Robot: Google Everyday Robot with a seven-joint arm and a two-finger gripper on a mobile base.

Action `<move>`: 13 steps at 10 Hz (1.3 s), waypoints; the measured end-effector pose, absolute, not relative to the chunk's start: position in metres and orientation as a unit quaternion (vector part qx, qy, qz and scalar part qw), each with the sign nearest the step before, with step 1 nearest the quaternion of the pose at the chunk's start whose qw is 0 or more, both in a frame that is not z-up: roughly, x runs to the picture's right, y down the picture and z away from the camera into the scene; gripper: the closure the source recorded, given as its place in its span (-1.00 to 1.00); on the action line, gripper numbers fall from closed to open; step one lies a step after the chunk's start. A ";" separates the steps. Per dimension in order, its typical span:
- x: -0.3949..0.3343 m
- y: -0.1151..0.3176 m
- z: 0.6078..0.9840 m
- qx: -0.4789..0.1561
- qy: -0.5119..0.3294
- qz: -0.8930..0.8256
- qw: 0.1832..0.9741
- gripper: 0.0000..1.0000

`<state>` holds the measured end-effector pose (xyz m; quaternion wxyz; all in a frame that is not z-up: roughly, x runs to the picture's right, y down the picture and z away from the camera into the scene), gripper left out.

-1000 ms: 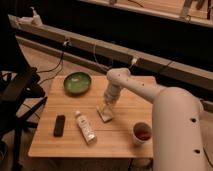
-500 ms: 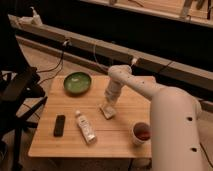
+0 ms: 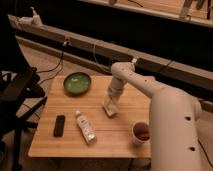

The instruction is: Wipe the white sponge on the table

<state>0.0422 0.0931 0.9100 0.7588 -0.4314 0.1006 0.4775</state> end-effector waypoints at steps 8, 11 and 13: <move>0.054 0.107 0.913 -0.400 0.090 0.508 0.757 1.00; 0.087 0.123 0.908 -0.389 0.098 0.540 0.740 1.00; 0.107 0.127 0.908 -0.379 0.106 0.563 0.726 1.00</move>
